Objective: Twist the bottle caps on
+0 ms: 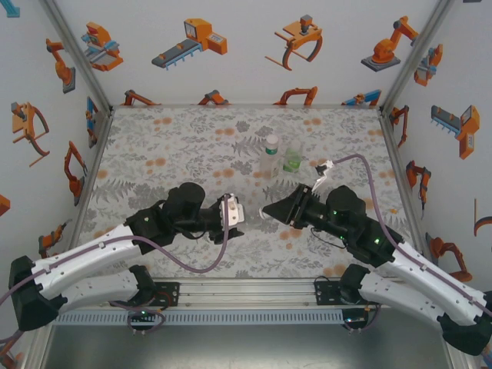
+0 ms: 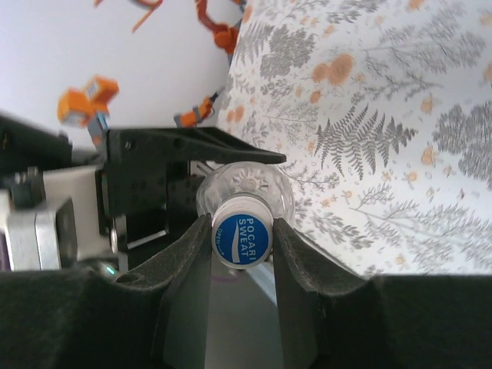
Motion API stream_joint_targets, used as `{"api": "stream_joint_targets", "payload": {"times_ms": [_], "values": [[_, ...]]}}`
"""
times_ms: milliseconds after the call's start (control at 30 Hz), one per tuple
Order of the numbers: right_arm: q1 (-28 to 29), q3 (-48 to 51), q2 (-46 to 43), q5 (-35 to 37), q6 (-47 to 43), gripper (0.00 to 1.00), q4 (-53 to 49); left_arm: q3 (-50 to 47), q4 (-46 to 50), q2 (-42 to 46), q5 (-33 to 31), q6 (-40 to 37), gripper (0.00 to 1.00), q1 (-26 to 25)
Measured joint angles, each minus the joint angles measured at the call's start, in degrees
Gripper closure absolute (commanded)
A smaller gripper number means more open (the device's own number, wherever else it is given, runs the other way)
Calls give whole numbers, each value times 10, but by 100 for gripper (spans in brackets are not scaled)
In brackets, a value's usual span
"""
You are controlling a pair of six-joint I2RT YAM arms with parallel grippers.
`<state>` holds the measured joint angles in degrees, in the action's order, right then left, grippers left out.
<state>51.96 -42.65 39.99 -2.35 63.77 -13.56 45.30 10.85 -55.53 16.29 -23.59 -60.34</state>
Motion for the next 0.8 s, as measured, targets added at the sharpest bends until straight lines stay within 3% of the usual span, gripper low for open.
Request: {"api": "stream_joint_targets", "payload": {"times_ms": [167, 200, 333, 400, 633, 800], "values": [[0, 0, 11, 37, 87, 100, -12, 0, -7, -6, -18, 0, 100, 0], [0, -1, 12, 38, 89, 96, -14, 0, -7, -6, -19, 0, 100, 0], [0, -18, 13, 40, 59, 54, -26, 0, -13, -7, -18, 0, 100, 0], [0, -36, 13, 42, 22, 46, -35, 0, -21, -7, -8, 0, 100, -1], [0, -99, -23, 19, -225, 45, -41, 2, -15, -7, 44, -2, 100, -4], [0, -107, -50, -97, -451, 45, -38, 18, 16, -7, 95, -5, 100, -4]]}}
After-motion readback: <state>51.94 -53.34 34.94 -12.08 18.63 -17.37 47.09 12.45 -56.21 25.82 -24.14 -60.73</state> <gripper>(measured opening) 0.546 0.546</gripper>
